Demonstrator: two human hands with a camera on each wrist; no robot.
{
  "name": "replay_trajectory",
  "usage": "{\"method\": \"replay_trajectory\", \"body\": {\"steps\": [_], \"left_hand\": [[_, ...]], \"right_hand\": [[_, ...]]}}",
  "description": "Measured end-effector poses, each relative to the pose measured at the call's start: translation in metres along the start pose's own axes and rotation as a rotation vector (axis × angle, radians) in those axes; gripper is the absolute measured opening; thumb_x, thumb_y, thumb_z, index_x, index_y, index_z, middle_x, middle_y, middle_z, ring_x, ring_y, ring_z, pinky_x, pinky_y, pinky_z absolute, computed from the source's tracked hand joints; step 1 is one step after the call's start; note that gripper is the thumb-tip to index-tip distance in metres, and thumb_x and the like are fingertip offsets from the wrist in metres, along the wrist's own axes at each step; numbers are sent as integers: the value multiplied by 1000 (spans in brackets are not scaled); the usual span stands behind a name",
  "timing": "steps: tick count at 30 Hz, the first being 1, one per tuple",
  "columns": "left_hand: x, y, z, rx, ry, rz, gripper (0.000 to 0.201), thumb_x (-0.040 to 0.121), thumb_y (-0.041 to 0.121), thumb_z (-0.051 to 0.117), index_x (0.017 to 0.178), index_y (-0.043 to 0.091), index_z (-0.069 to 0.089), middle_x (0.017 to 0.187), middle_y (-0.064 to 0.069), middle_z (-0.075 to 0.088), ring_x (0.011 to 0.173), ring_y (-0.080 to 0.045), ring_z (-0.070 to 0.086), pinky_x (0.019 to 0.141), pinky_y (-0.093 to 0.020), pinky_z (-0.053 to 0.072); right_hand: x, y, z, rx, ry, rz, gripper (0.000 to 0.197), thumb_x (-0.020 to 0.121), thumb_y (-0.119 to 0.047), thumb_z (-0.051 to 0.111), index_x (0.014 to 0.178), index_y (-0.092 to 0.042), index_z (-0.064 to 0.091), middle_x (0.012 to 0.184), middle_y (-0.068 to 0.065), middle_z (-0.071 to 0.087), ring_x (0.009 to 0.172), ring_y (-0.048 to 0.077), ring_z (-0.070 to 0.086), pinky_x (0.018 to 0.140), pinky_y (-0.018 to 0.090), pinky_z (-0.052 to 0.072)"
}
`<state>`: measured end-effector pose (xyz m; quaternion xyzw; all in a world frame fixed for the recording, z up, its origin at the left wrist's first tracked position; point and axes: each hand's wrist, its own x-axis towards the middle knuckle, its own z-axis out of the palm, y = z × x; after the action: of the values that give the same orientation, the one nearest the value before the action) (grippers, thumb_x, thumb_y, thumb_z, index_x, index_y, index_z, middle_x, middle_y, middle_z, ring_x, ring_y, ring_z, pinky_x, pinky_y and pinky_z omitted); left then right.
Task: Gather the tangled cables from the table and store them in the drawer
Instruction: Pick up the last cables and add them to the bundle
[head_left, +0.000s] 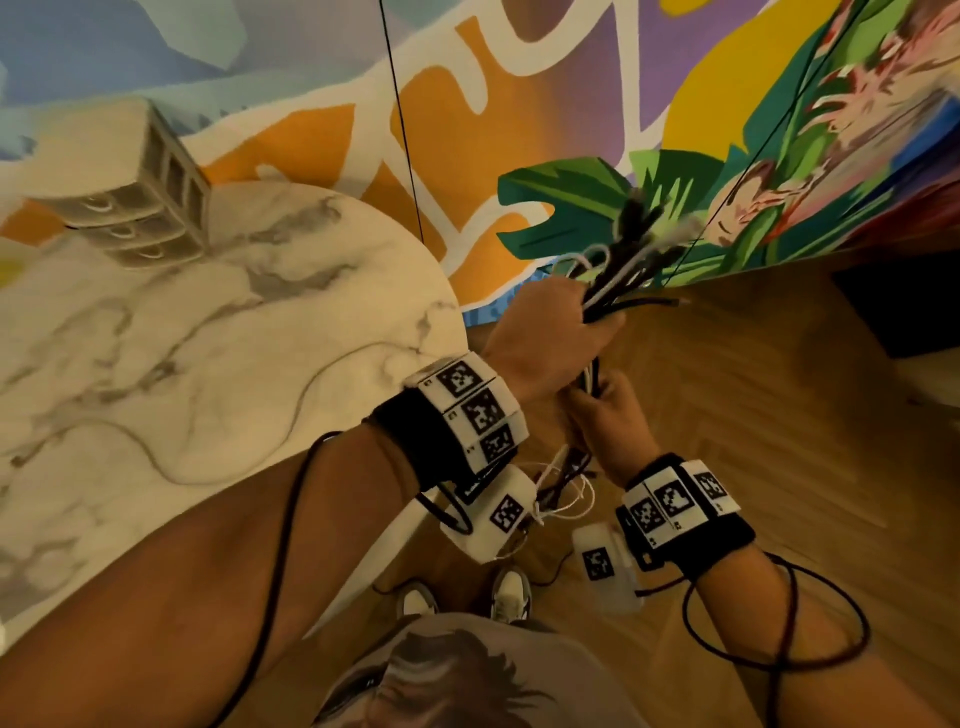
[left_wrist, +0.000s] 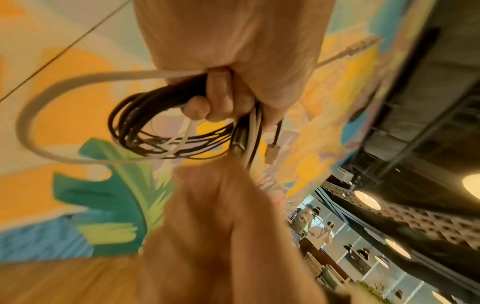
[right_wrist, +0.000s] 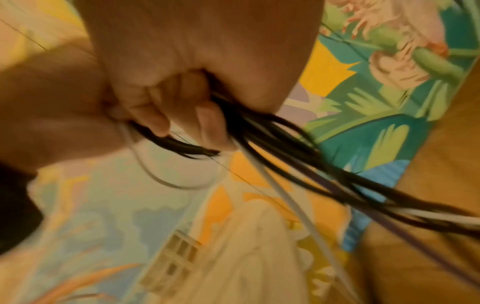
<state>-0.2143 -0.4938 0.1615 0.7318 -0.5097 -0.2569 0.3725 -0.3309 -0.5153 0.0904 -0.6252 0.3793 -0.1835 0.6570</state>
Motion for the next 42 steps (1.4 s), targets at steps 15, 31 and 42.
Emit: {"method": "replay_trajectory", "body": {"steps": [15,31,42], "left_hand": [[20,37,-56,224,298,325,27,91,33,55,93,9,66,64,9,47,57,-20,51,54,-27,37],[20,33,-67,164,339,333,19,92,26,55,95,11,66,57,17,44,57,-15,54,53,-20,43],[26,22,-71,17,383,322,33,87,22,51,111,6,66,78,6,62,65,-14,58,59,-25,47]], "right_hand": [[15,129,-49,-352,281,529,27,95,-25,53,113,-6,56,64,8,50,50,21,45,46,23,38],[59,107,-61,8,481,681,55,90,-61,44,66,-12,46,52,5,40,44,21,41,49,30,40],[91,113,-72,62,696,530,38,87,-44,59,81,-7,60,74,15,64,59,26,54,59,35,47]]}}
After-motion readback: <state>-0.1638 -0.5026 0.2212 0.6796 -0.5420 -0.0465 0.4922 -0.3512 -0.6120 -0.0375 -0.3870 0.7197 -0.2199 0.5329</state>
